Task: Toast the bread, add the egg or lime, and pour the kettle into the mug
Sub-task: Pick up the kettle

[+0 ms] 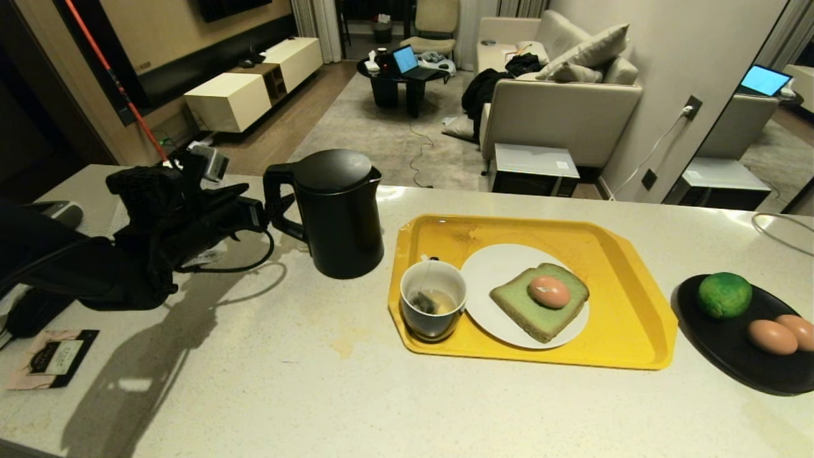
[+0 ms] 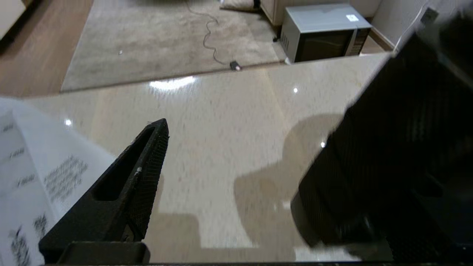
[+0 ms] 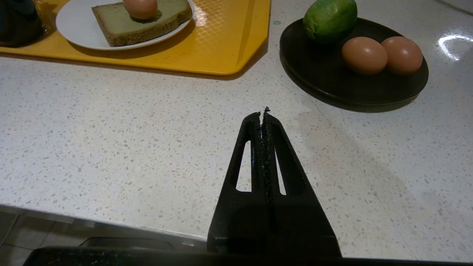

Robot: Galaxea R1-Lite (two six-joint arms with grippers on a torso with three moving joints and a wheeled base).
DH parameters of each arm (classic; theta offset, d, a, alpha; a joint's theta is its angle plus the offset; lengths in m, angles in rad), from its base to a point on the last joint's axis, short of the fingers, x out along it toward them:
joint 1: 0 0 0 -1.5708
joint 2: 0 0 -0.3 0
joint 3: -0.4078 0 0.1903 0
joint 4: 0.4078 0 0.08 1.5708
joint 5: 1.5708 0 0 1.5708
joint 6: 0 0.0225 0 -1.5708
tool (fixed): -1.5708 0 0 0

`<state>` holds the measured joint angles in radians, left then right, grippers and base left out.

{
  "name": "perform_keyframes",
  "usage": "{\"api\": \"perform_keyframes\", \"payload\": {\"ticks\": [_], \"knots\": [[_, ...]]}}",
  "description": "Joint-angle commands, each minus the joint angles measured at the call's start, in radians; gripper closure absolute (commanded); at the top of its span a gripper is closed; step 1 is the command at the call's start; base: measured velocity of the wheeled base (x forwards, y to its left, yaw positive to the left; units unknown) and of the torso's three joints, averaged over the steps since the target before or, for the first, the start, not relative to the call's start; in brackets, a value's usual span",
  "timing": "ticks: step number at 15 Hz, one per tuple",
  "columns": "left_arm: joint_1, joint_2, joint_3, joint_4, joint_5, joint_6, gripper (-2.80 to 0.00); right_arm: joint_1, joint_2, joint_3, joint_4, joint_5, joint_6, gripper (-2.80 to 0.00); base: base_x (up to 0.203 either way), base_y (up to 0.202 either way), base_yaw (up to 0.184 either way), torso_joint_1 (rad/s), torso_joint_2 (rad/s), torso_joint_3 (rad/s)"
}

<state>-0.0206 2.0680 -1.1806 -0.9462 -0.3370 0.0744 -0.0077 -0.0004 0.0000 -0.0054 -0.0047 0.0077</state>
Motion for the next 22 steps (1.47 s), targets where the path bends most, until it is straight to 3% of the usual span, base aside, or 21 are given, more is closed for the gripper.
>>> {"api": "perform_keyframes", "payload": {"ticks": [1, 6, 9, 11, 12, 22], "knots": [[-0.018, 0.05, -0.056, -0.003, -0.001, 0.003, -2.8, 0.0, 0.0, 0.003, -0.001, 0.0, 0.0, 0.0, 0.0, 0.0, 0.0, 0.0, 0.0, 0.0], [-0.07, 0.066, -0.08, 0.003, 0.003, 0.008, -2.8, 0.0, 0.0, 0.003, -0.001, 0.0, 0.0, 0.0, 0.0, 0.0, 0.0, 0.0, 0.0, 0.0], [-0.093, 0.063, -0.08, 0.003, 0.059, 0.005, -2.8, 0.0, 0.0, 0.003, -0.001, 0.0, 0.0, 0.0, 0.0, 0.0, 0.0, 0.0, 0.0, 0.0], [-0.094, 0.06, -0.08, 0.001, 0.062, 0.005, -2.8, 0.0, 0.0, 0.003, -0.001, 0.0, 0.001, 0.0, 0.0, 0.0, 0.0, 0.0, 0.0, 0.0], [-0.094, 0.054, -0.08, 0.001, 0.061, 0.005, 0.0, 0.0, 0.0, 0.003, -0.001, 0.0, 0.0, 0.0, 0.0, 0.0, 0.0, 0.0, 0.0, 0.0], [-0.077, -0.074, -0.02, 0.021, 0.064, -0.017, 0.0, 0.0, 0.0, 0.003, -0.001, 0.0, 0.0, 0.0, 0.0, 0.0, 0.0, 0.0, 0.0, 0.0]]}}
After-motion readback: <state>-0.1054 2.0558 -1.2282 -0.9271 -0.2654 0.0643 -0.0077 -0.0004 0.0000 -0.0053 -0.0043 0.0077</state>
